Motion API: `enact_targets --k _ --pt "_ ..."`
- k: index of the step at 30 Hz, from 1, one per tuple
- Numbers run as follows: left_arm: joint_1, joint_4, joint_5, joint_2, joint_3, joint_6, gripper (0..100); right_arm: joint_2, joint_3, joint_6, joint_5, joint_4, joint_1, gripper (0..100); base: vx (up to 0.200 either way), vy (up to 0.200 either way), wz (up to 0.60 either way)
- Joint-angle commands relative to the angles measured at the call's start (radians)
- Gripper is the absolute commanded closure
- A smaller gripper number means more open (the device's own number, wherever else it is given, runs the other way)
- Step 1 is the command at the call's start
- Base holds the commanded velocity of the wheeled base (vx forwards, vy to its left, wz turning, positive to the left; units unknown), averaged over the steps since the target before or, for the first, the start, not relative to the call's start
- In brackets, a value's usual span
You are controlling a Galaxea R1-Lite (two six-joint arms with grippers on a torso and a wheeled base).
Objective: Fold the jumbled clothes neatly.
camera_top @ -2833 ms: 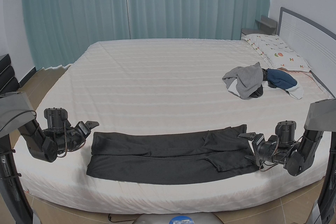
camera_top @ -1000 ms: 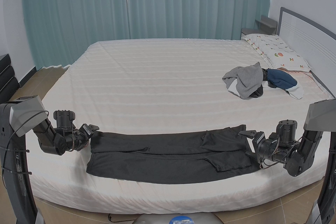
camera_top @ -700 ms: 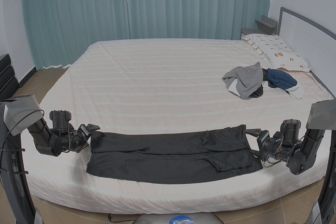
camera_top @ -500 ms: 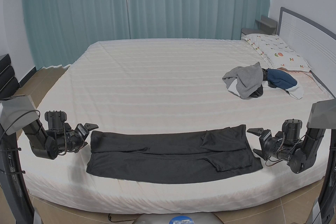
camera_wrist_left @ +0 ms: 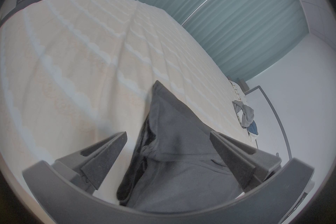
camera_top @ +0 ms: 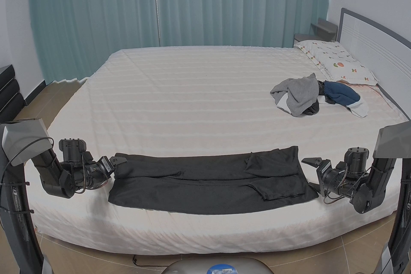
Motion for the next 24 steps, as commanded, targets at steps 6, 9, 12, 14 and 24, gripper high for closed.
enact_targets --k 6,9,12,14,24 --pt "-0.038 0.005 0.006 0.056 -0.055 0.002 0 0.025 0.01 -0.002 0.001 -0.024 0.002 0 0.0 0.0 0.0" --pt "-0.038 0.005 0.006 0.057 -0.05 0.014 0 0.027 0.01 -0.002 0.001 -0.024 0.002 0 0.0 0.0 0.0" --pt "-0.041 0.002 0.009 0.059 -0.041 0.038 0 0.027 0.01 -0.002 0.001 -0.024 0.002 0 0.0 0.0 0.0" --pt "-0.042 -0.001 0.009 0.062 -0.035 0.044 0 0.027 0.01 -0.002 0.001 -0.024 0.002 0 0.0 0.0 0.0" --pt "-0.056 -0.004 0.045 0.071 -0.028 0.084 100 0.027 0.01 -0.002 0.001 -0.024 0.002 0 0.0 0.0 0.0"
